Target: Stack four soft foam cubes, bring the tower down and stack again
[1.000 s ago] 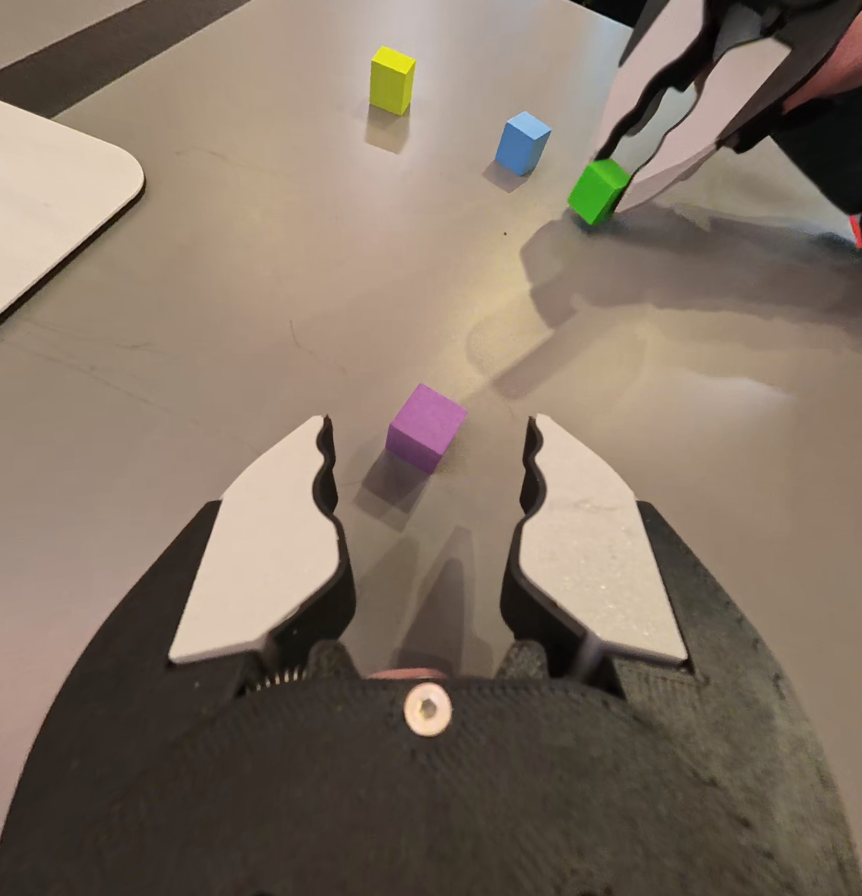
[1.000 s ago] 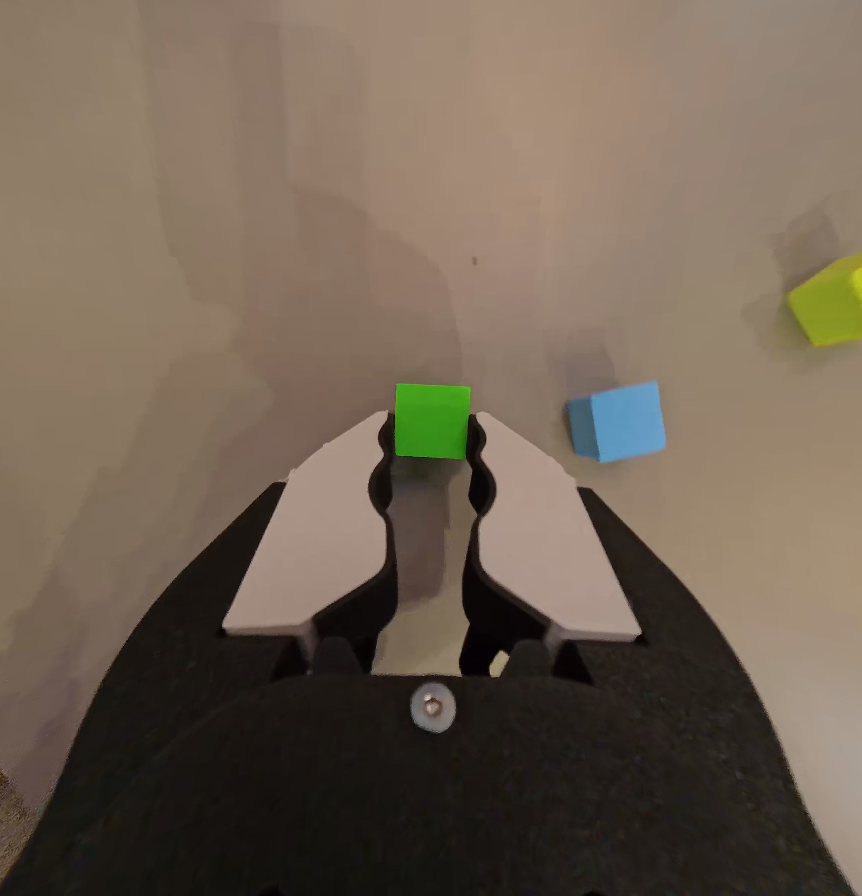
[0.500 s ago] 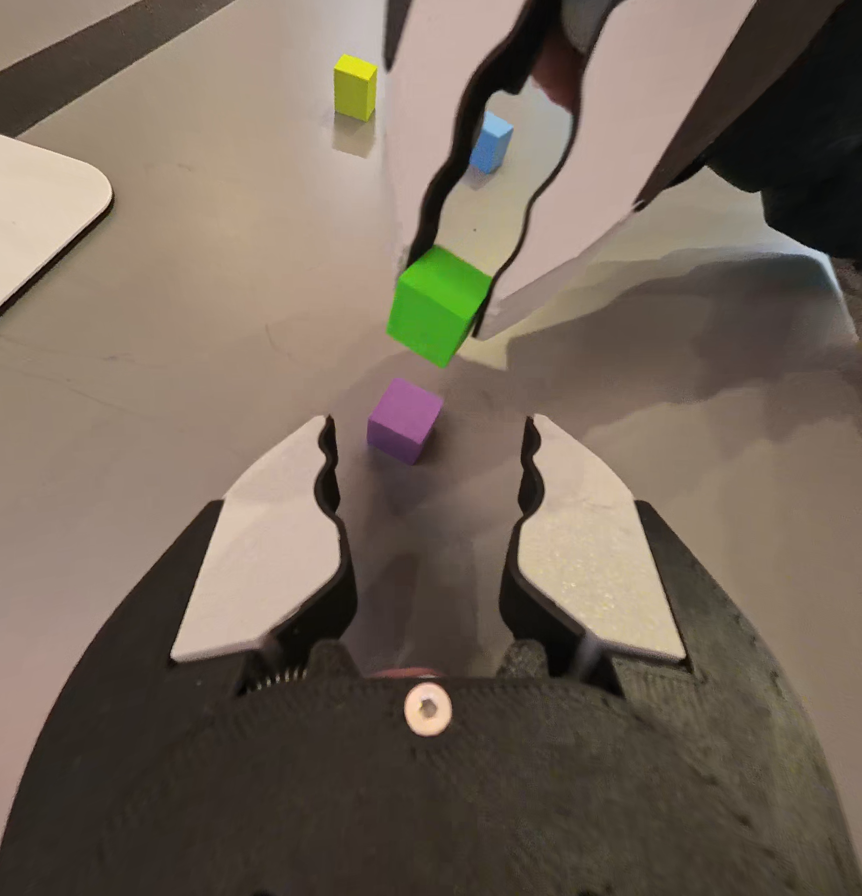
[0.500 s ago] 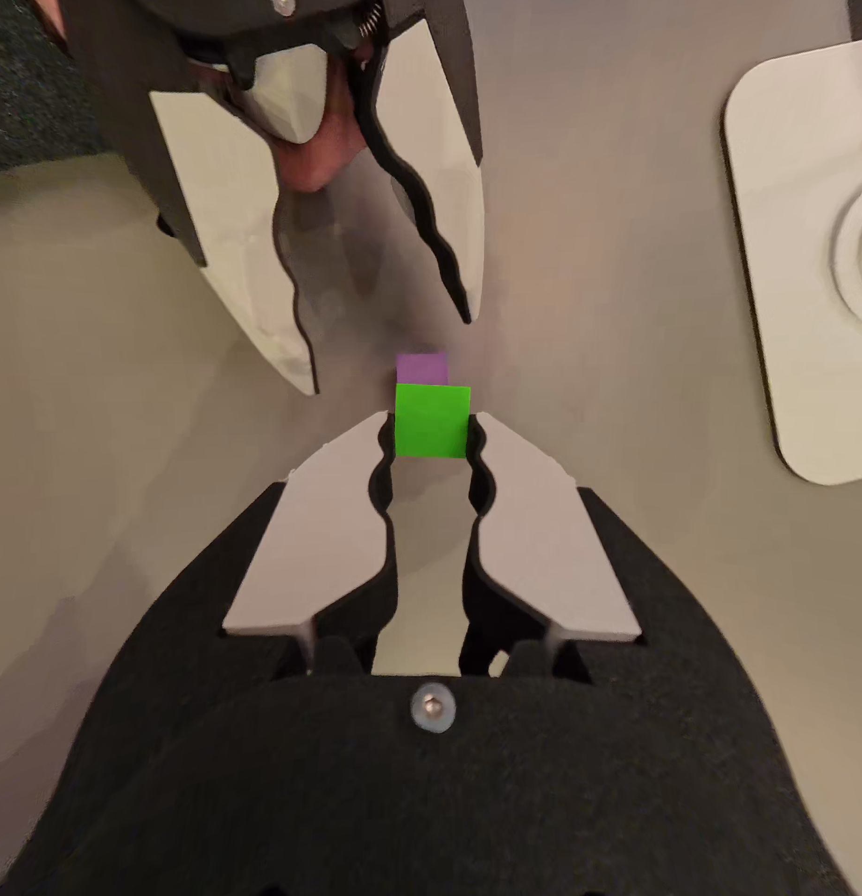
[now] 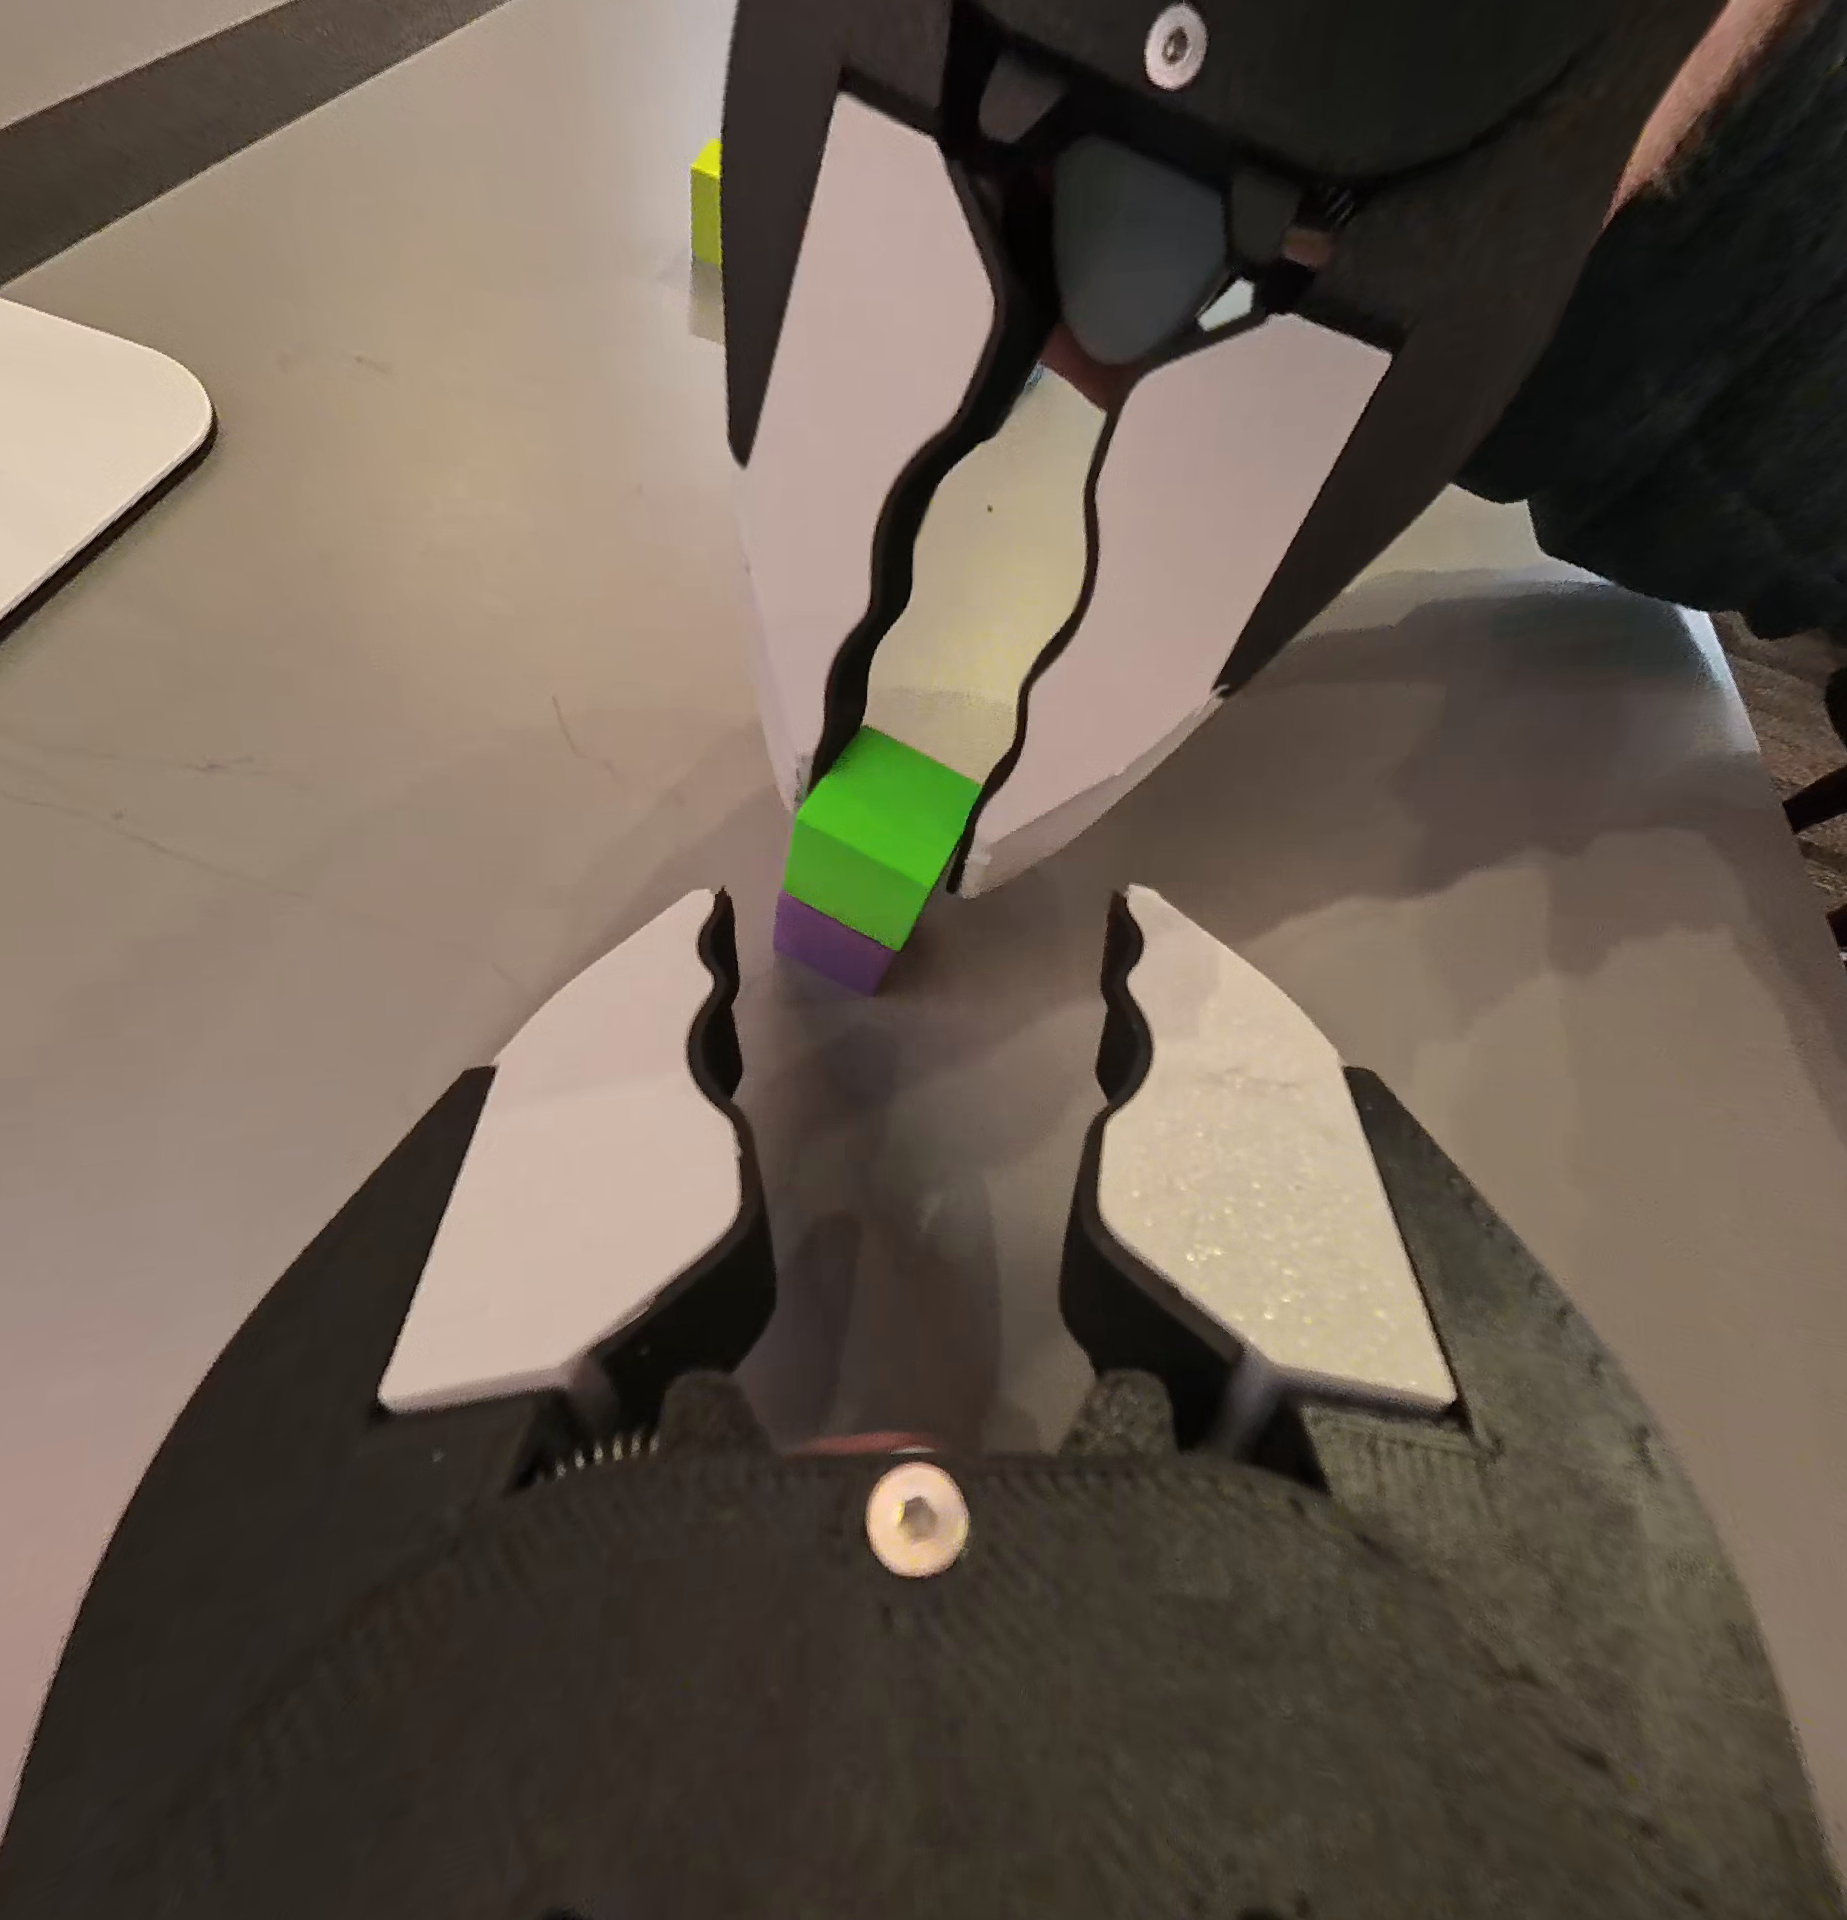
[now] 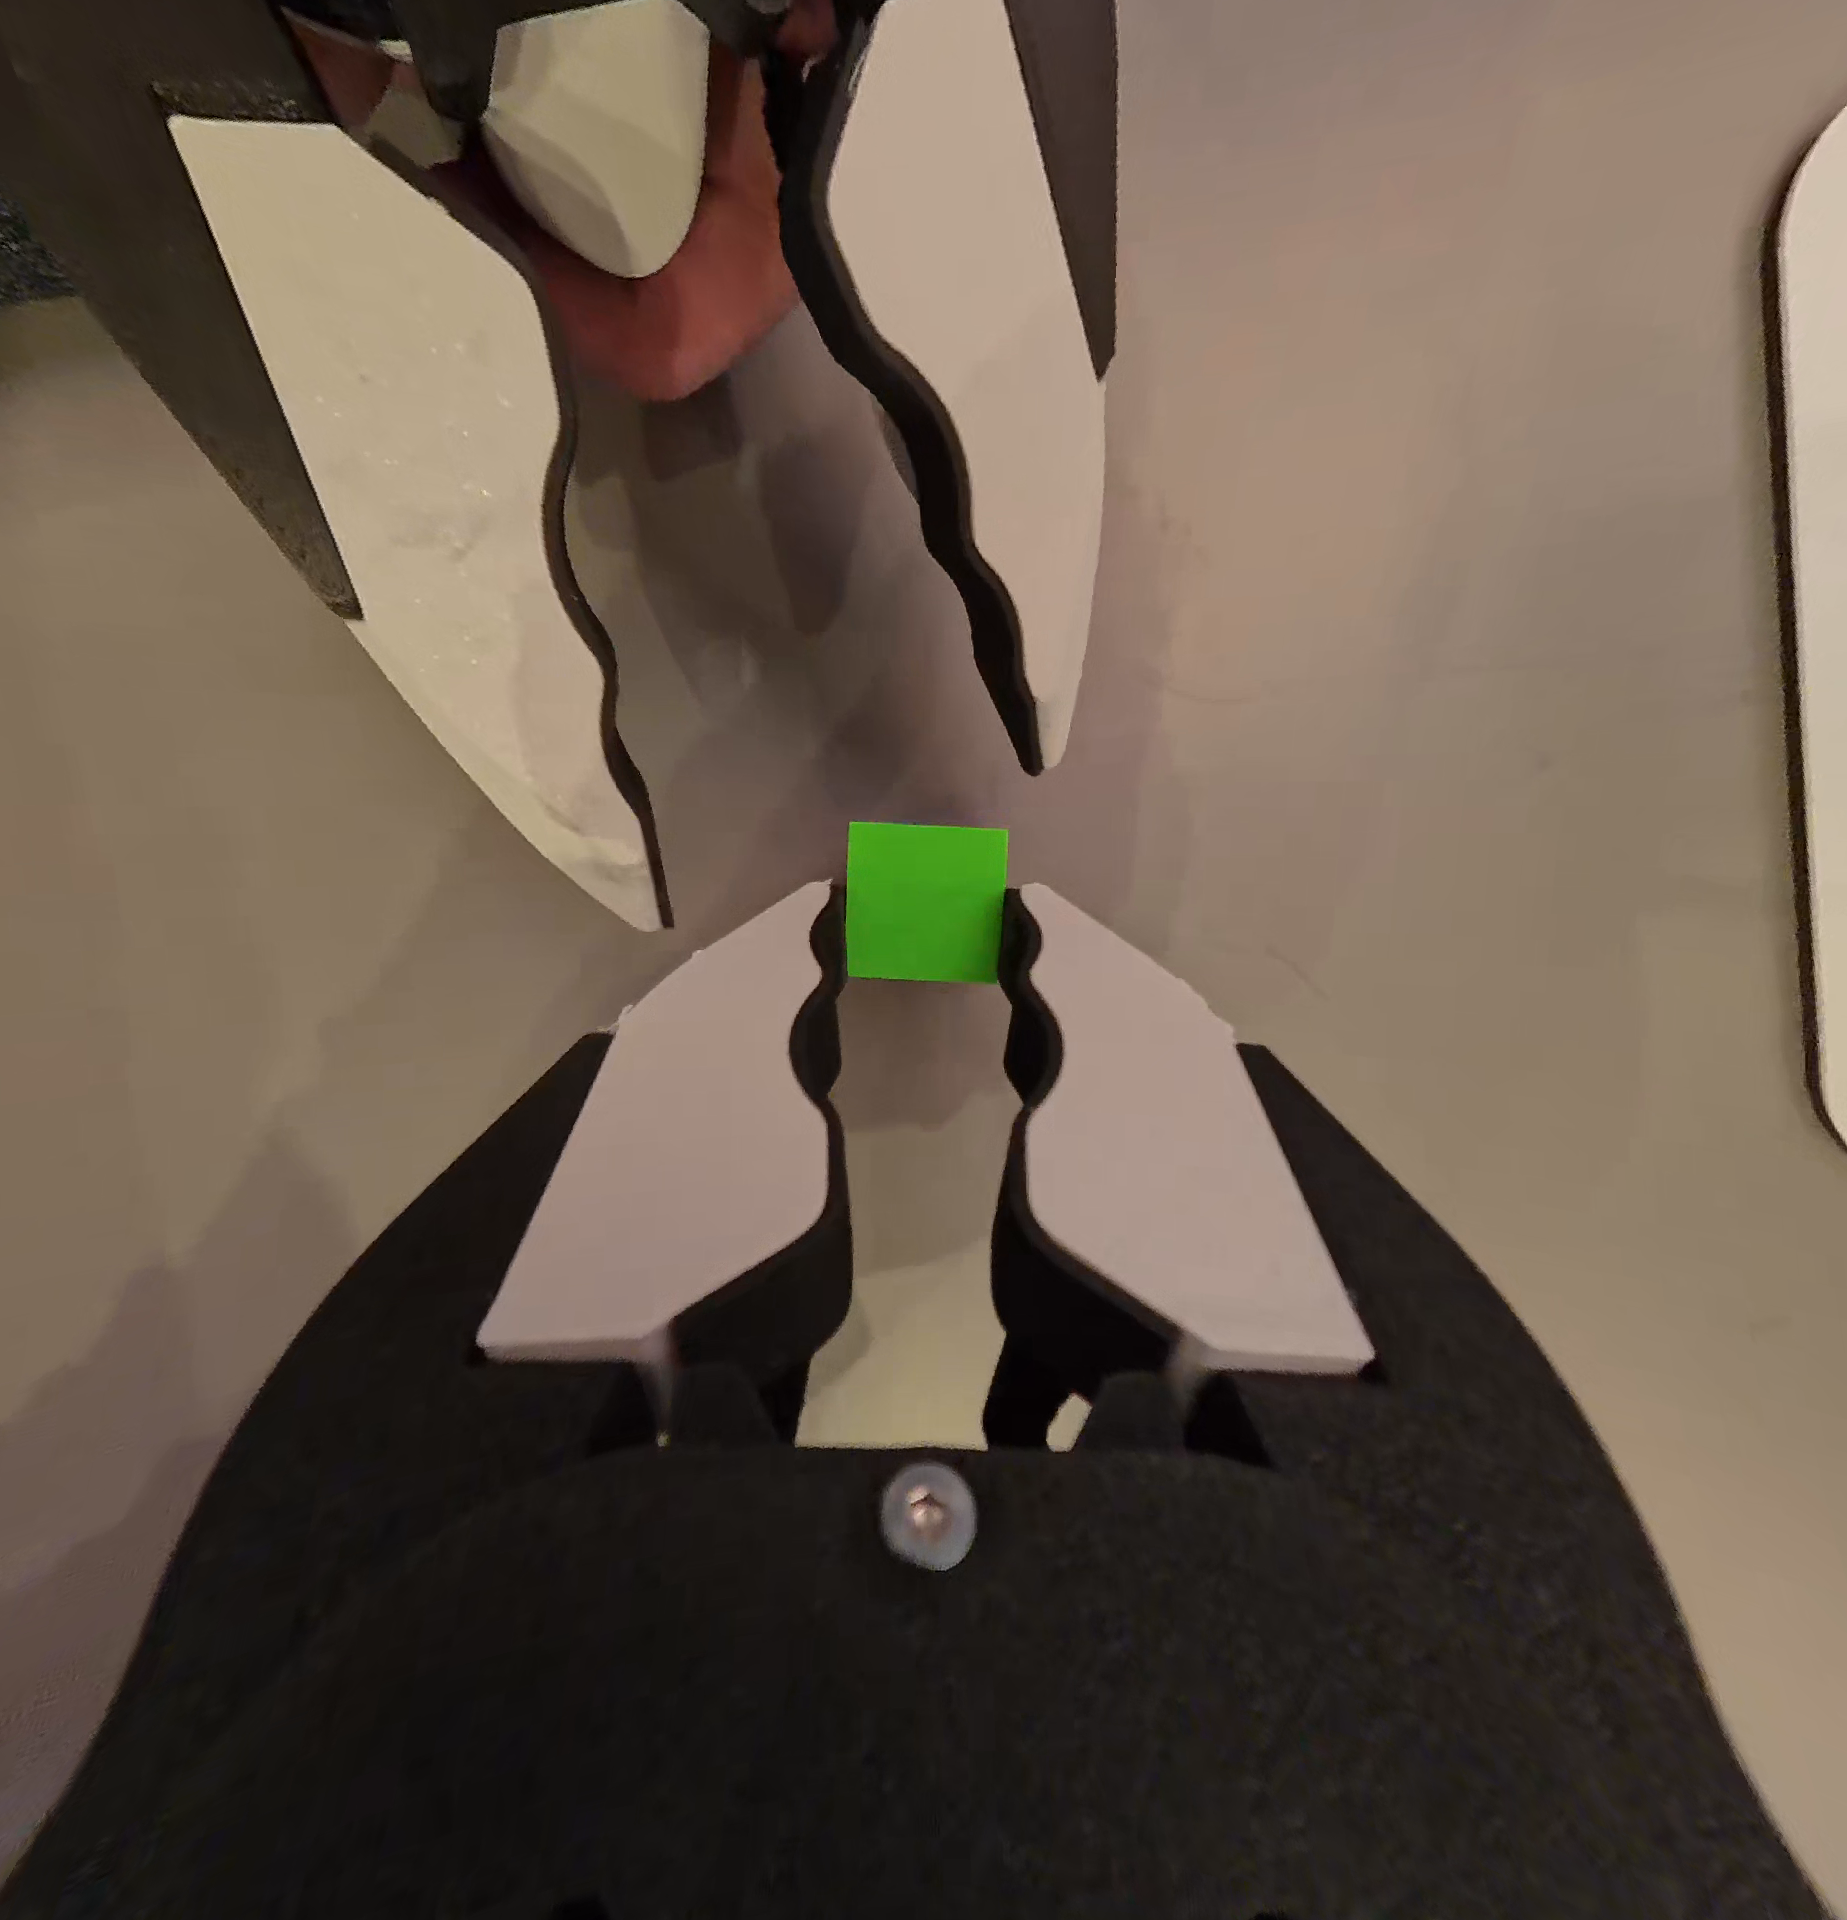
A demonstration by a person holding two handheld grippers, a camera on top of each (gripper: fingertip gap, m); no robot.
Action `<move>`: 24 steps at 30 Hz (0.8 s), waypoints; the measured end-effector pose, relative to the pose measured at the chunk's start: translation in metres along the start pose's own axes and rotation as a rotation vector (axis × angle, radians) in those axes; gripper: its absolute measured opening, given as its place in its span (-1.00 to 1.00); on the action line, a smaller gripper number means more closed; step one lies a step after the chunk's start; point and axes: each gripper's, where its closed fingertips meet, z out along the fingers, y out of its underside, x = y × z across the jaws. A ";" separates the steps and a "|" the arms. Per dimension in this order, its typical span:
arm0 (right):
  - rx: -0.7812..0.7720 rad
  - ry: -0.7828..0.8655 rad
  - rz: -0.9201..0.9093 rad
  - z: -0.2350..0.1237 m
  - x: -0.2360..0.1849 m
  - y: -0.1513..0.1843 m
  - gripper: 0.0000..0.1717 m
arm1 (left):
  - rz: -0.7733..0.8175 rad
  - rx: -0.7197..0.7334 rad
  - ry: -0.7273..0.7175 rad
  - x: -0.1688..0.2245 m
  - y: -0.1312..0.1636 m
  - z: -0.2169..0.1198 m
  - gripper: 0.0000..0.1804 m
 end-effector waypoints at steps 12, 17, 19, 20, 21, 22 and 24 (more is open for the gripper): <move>0.012 0.002 0.001 -0.002 0.002 -0.002 -0.68 | -0.003 -0.007 0.006 0.001 0.001 0.001 -0.27; -0.003 -0.001 0.012 0.002 0.005 0.001 -0.68 | -0.005 -0.006 0.008 0.001 0.001 0.000 -0.27; -0.009 0.005 0.011 0.001 0.006 0.002 -0.68 | -0.006 -0.007 0.009 0.001 0.001 0.001 -0.27; -0.010 0.007 0.010 0.002 0.006 0.002 -0.68 | -0.006 -0.008 0.009 0.001 0.001 0.001 -0.27; -0.012 0.010 0.008 0.002 0.006 0.002 -0.68 | -0.006 -0.009 0.010 0.001 0.001 0.001 -0.27; -0.016 0.010 0.006 0.002 0.006 0.002 -0.68 | -0.007 -0.010 0.010 0.001 0.001 0.001 -0.27; -0.020 0.005 0.008 0.002 0.006 0.002 -0.68 | -0.006 -0.010 0.010 0.001 0.001 0.001 -0.27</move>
